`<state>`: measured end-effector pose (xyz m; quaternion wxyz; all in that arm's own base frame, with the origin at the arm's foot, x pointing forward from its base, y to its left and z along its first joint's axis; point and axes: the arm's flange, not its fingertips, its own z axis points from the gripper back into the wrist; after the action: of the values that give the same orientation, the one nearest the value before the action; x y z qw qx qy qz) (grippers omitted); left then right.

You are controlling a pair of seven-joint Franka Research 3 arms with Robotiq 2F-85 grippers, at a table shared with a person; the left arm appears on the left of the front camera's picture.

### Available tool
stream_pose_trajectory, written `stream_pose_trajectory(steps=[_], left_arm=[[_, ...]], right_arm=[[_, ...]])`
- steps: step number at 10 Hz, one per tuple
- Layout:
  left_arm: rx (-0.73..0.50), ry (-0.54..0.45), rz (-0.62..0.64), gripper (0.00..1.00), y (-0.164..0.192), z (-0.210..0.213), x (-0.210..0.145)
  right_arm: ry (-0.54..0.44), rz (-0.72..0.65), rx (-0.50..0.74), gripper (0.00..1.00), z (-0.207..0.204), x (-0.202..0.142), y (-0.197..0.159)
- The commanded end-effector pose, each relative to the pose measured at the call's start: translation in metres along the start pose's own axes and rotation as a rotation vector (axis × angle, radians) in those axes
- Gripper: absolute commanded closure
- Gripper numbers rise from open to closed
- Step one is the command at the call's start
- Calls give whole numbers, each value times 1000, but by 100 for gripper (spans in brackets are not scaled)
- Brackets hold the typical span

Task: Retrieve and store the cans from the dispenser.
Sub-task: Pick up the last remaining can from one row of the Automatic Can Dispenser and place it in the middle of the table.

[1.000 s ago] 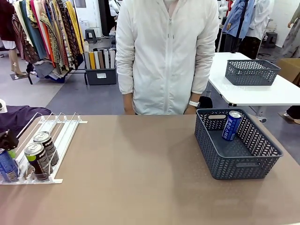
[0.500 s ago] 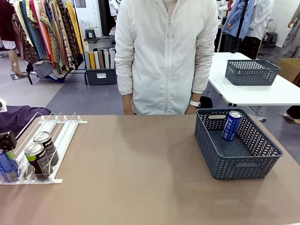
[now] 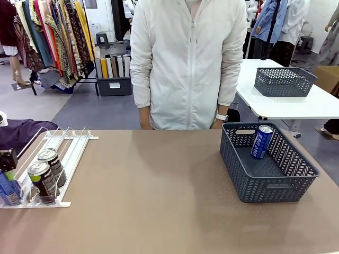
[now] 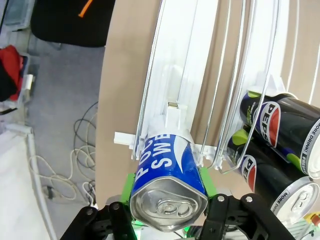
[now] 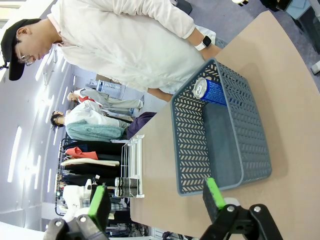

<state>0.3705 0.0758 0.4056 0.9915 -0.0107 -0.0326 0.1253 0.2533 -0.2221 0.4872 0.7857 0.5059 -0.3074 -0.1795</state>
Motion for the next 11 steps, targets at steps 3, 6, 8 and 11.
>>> stream_pose_trajectory(steps=[3,6,8,11], left_arm=[[-27,-98,-13,100,-6,35,-17],[21,-182,-50,100,-21,127,-30],[6,-277,-81,100,-24,181,-35],[-44,-332,-41,100,-7,197,-35]], right_arm=[[-19,16,28,0,-1,3,1],[-19,16,28,0,-1,3,1],[-19,16,28,0,-1,3,1],[-19,16,28,0,-1,3,1]])
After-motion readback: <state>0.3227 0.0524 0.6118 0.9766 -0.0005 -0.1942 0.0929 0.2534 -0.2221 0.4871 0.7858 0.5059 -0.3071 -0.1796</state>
